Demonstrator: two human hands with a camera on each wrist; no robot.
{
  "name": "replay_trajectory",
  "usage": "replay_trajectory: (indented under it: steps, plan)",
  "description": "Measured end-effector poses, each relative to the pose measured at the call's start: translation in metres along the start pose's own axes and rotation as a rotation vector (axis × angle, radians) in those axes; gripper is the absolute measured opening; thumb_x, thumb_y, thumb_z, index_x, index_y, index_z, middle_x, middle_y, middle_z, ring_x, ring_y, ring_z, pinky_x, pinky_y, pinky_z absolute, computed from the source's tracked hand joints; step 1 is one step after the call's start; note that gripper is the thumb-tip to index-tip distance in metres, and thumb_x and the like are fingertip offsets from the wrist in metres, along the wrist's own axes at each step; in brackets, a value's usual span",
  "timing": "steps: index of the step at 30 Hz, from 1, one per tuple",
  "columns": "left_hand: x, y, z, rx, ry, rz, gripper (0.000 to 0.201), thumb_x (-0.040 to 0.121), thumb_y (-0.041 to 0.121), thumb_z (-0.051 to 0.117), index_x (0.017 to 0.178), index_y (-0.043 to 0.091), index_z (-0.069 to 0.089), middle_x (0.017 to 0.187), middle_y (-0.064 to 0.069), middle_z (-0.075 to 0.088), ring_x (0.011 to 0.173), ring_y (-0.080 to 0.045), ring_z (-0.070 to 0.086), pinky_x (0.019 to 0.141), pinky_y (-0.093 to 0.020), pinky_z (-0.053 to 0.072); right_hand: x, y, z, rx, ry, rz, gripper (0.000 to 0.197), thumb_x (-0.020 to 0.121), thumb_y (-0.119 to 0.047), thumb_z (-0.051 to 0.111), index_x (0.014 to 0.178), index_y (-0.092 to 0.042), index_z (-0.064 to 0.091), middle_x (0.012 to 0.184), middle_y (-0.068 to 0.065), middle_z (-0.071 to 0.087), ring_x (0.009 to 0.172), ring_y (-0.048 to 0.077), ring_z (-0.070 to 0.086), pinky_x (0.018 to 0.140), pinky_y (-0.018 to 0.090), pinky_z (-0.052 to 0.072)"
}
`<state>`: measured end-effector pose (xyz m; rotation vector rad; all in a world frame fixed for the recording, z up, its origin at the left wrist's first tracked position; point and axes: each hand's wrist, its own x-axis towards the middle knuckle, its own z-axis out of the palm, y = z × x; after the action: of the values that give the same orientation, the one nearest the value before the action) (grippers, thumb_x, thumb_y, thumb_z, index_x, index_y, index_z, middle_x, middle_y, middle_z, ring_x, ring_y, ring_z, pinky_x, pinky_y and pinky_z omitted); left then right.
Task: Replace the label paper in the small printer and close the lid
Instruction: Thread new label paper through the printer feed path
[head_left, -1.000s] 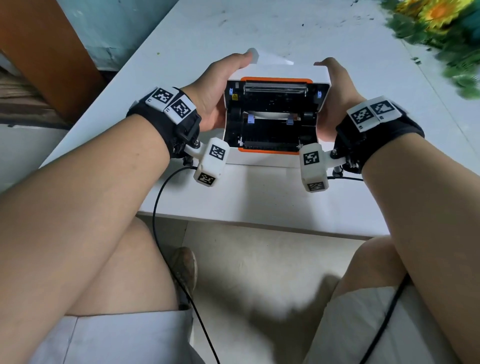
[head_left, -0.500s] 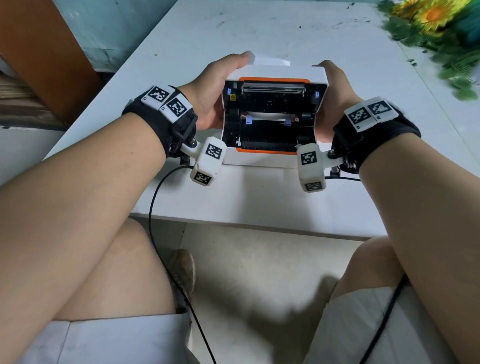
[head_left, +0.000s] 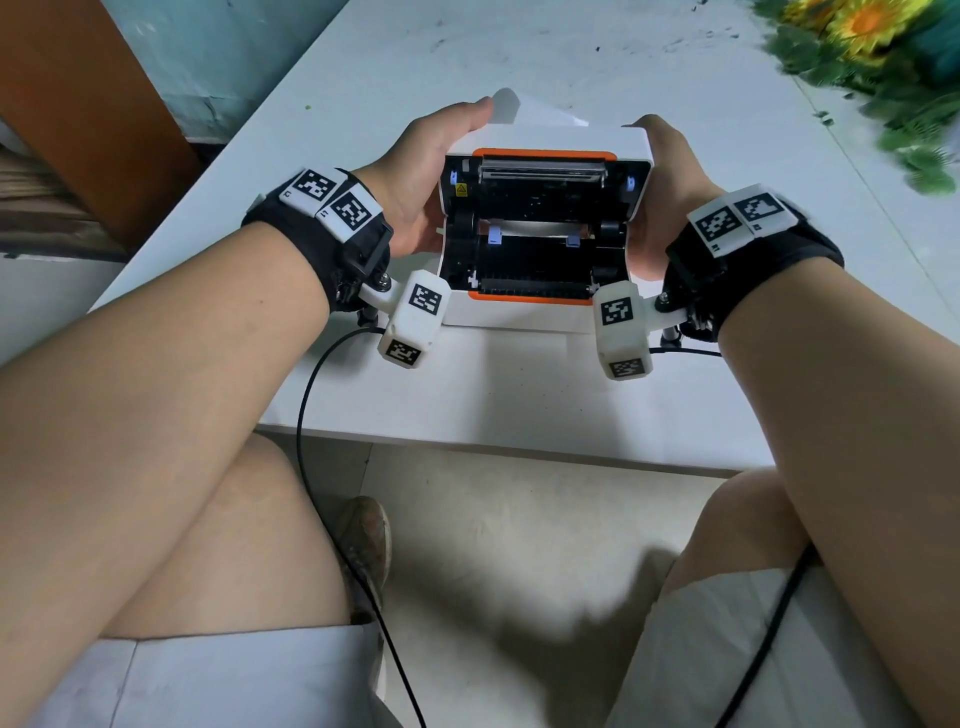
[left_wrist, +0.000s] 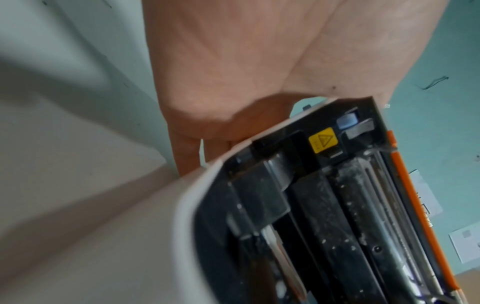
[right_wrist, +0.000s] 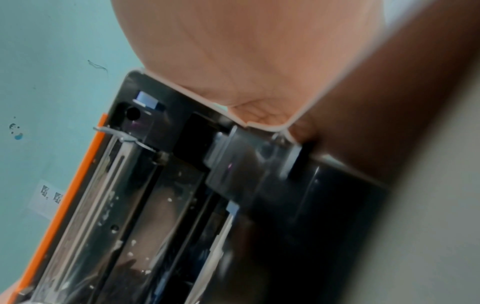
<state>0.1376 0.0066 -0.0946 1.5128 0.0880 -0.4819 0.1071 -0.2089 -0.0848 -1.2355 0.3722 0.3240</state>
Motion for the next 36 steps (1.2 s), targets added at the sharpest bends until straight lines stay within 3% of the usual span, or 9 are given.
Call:
replay_trajectory:
  steps: [1, 4, 6, 9, 14, 20, 26, 32, 36]
  plan:
    - [0.0, 0.0, 0.0, 0.002, -0.006, 0.0, 0.058, 0.094, 0.063, 0.06, 0.134, 0.021, 0.065, 0.107, -0.006, 0.078, 0.094, -0.03, 0.077, 0.083, -0.042, 0.061, 0.0, 0.0, 0.0, 0.003, 0.007, -0.002, 0.034, 0.101, -0.042, 0.05, 0.085, -0.015, 0.061, 0.104, 0.008, 0.066, 0.115, 0.039, 0.073, 0.1, 0.059, 0.059]
    - [-0.001, 0.001, -0.001, 0.004, -0.022, 0.01, 0.057, 0.093, 0.061, 0.062, 0.133, 0.021, 0.064, 0.111, -0.006, 0.077, 0.095, -0.03, 0.077, 0.085, -0.043, 0.061, -0.003, -0.001, 0.001, -0.034, 0.032, 0.009, 0.04, 0.104, -0.045, 0.048, 0.081, -0.016, 0.063, 0.083, 0.006, 0.073, 0.111, 0.037, 0.076, 0.071, 0.043, 0.068]
    - [0.0, -0.001, -0.001, -0.006, -0.025, 0.017, 0.057, 0.09, 0.06, 0.065, 0.132, 0.021, 0.062, 0.113, -0.008, 0.075, 0.096, -0.031, 0.075, 0.091, -0.047, 0.06, -0.004, -0.001, 0.0, -0.034, 0.03, 0.003, 0.042, 0.104, -0.048, 0.049, 0.084, -0.014, 0.066, 0.077, 0.007, 0.077, 0.117, 0.039, 0.076, 0.08, 0.05, 0.067]
    - [0.004, -0.004, -0.004, -0.032, -0.02, 0.013, 0.086, 0.079, 0.059, 0.073, 0.15, 0.015, 0.049, 0.117, -0.012, 0.07, 0.101, -0.035, 0.069, 0.103, -0.057, 0.052, -0.002, 0.0, -0.001, -0.056, 0.016, 0.002, 0.044, 0.105, -0.049, 0.045, 0.087, -0.015, 0.068, 0.094, 0.007, 0.079, 0.118, 0.039, 0.075, 0.062, 0.043, 0.068]
    - [0.005, -0.005, -0.004, -0.04, -0.024, 0.023, 0.085, 0.071, 0.06, 0.076, 0.142, 0.019, 0.054, 0.112, -0.01, 0.07, 0.095, -0.035, 0.071, 0.098, -0.056, 0.055, 0.004, 0.001, -0.004, -0.042, -0.007, -0.006, 0.044, 0.103, -0.051, 0.046, 0.099, -0.016, 0.073, 0.128, 0.01, 0.078, 0.117, 0.038, 0.076, 0.09, 0.054, 0.065]
    - [0.001, -0.004, -0.004, -0.017, -0.036, 0.016, 0.096, 0.069, 0.06, 0.076, 0.152, 0.021, 0.05, 0.111, -0.01, 0.07, 0.091, -0.034, 0.069, 0.089, -0.05, 0.058, 0.001, 0.001, -0.003, -0.069, -0.037, -0.022, 0.04, 0.103, -0.047, 0.047, 0.095, -0.017, 0.07, 0.126, 0.007, 0.078, 0.123, 0.036, 0.071, 0.09, 0.055, 0.062]
    - [-0.005, -0.001, -0.001, 0.028, -0.022, 0.012, 0.047, 0.098, 0.061, 0.053, 0.124, 0.024, 0.066, 0.1, -0.004, 0.074, 0.088, -0.029, 0.07, 0.087, -0.044, 0.059, -0.002, 0.002, -0.001, -0.069, -0.009, -0.03, 0.039, 0.103, -0.047, 0.047, 0.097, -0.016, 0.07, 0.13, 0.009, 0.074, 0.118, 0.036, 0.075, 0.079, 0.05, 0.068]
    - [-0.008, 0.0, 0.002, 0.023, 0.02, 0.016, 0.036, 0.1, 0.059, 0.052, 0.101, 0.027, 0.069, 0.095, -0.001, 0.075, 0.087, -0.026, 0.072, 0.088, -0.045, 0.059, 0.001, 0.005, -0.004, -0.048, -0.026, -0.062, 0.04, 0.103, -0.048, 0.045, 0.097, -0.015, 0.067, 0.115, 0.007, 0.078, 0.108, 0.036, 0.078, 0.096, 0.058, 0.057]
    - [-0.007, 0.0, 0.003, 0.035, 0.045, 0.019, 0.04, 0.102, 0.058, 0.05, 0.089, 0.029, 0.075, 0.088, 0.0, 0.078, 0.082, -0.025, 0.075, 0.085, -0.042, 0.06, 0.003, 0.006, -0.006, -0.045, -0.007, -0.059, 0.044, 0.104, -0.052, 0.044, 0.101, -0.015, 0.069, 0.117, 0.008, 0.08, 0.1, 0.034, 0.077, 0.084, 0.049, 0.063]
